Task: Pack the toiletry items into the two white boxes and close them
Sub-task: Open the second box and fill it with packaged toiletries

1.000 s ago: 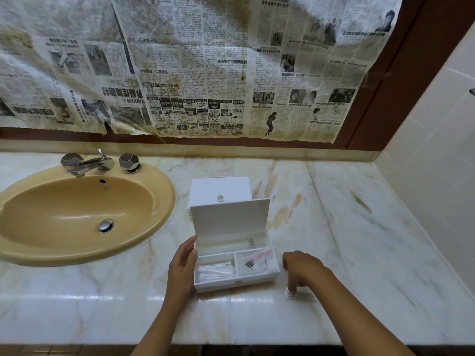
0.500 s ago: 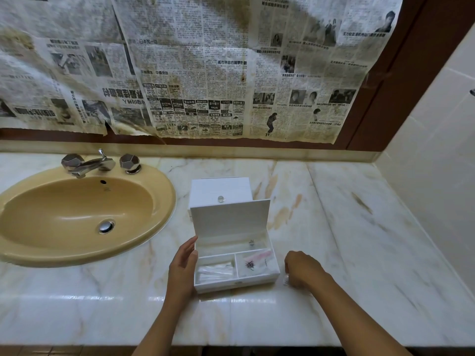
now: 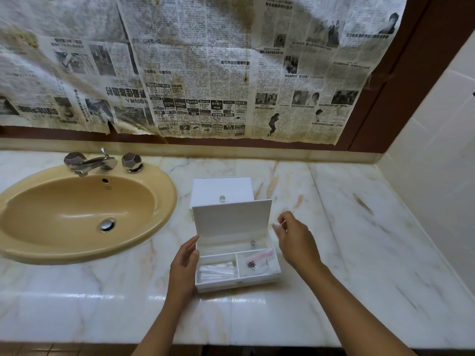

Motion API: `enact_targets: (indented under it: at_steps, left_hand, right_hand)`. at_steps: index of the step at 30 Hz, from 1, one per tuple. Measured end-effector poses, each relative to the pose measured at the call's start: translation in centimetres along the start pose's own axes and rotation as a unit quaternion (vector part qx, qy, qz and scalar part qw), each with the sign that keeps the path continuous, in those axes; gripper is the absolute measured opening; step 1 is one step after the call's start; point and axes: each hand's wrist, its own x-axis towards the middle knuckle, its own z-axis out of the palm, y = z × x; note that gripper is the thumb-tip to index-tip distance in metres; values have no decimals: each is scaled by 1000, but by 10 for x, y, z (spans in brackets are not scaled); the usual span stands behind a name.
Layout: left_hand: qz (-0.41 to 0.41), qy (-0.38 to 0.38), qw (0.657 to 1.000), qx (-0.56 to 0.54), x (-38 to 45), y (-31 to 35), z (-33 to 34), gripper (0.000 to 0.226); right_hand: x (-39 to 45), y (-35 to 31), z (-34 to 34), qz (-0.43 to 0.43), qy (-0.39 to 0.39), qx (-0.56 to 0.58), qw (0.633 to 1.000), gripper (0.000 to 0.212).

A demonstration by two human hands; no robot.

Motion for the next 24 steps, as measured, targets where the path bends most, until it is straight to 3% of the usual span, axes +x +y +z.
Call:
enact_targets:
  at_steps: [2, 7, 16, 20, 24]
  left_hand:
    - [1, 1, 1000, -1, 0, 0, 0, 30]
    - [-4, 4, 1000, -3, 2, -1, 0, 30]
    - [12, 1, 1000, 17, 6, -5, -5, 31]
    - [6, -9, 1000, 2, 8, -6, -8, 33]
    - [7, -14, 1000, -8, 9, -6, -9, 32]
  right_hand:
    - [-1, -16, 0, -25, 1, 59, 998, 18]
    - [-16, -52, 22, -121, -96, 90, 984, 13]
    - [-44, -81, 71, -271, -148, -63, 949, 22]
    - [-46, -79, 79, -244, -216, -118, 938, 14]
    - [-43, -76, 86, -193, -223, -102, 950, 16]
